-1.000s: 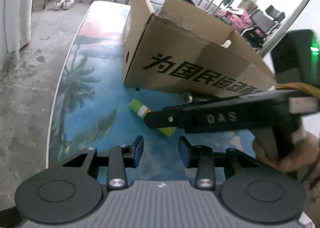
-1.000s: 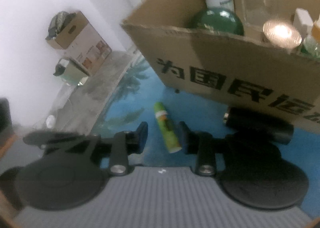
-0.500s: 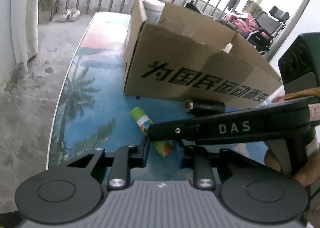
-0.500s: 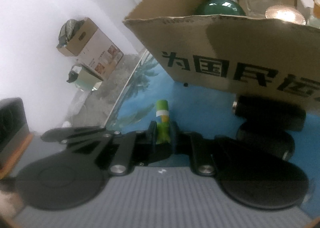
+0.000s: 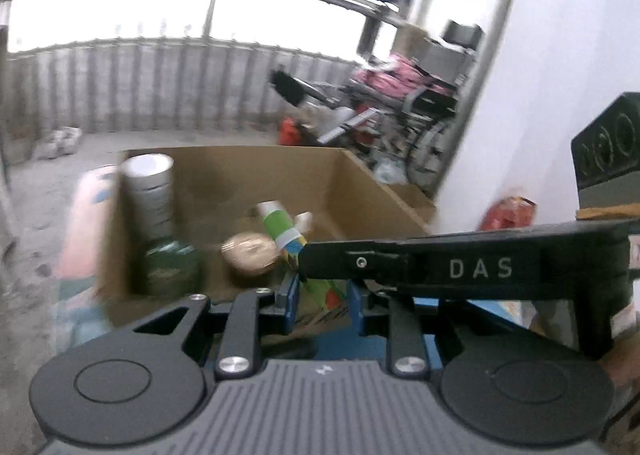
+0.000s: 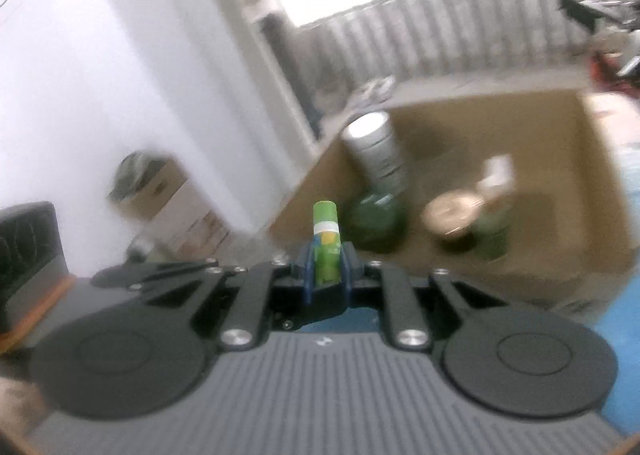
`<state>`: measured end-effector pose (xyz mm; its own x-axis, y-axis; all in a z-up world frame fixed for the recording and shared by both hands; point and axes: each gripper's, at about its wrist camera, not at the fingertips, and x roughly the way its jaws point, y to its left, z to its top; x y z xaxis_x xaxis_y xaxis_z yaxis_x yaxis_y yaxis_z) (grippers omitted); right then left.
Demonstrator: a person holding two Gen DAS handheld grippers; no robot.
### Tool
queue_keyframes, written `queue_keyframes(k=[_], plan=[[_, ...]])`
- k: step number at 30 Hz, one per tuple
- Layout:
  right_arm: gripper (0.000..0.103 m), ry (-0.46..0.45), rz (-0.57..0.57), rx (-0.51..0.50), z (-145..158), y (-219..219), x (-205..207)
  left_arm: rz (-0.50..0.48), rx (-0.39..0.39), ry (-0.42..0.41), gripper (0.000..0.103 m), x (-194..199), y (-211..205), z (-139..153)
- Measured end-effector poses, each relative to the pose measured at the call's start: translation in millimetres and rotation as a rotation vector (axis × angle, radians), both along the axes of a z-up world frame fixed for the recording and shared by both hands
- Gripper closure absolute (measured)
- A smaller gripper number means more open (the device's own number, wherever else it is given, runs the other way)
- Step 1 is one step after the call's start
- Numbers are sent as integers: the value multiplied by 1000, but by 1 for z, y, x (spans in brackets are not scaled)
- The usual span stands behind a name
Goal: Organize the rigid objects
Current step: 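Carry the green tube over the box and lower it inside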
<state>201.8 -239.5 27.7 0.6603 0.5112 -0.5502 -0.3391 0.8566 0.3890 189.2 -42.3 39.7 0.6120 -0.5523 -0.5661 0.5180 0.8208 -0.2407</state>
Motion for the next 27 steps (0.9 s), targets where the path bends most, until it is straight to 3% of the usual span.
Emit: queue_keyframes(k=[9,11,12,15,20,27], plan=[[89,34,-200,-36,-14,-76,53,-129,24,91,76,83,-76,-23],[88,52,-209,-34,-23,-86,66,-129,46,93,62,90,-78,-29],[87,56,-214,-38,-25,-88,69,-123,51,92,47,92,-78,-30],[75,47,-233,-46,-31,-92,75,-121,34,70,41,88,-71,-28],[75,28,-263,-17,-28,-108,62,-100,-11,41,40,65,-42,-13],[75,-42,-312,58,1,-126,-6,-78,-63,-45,35,0,13,10]])
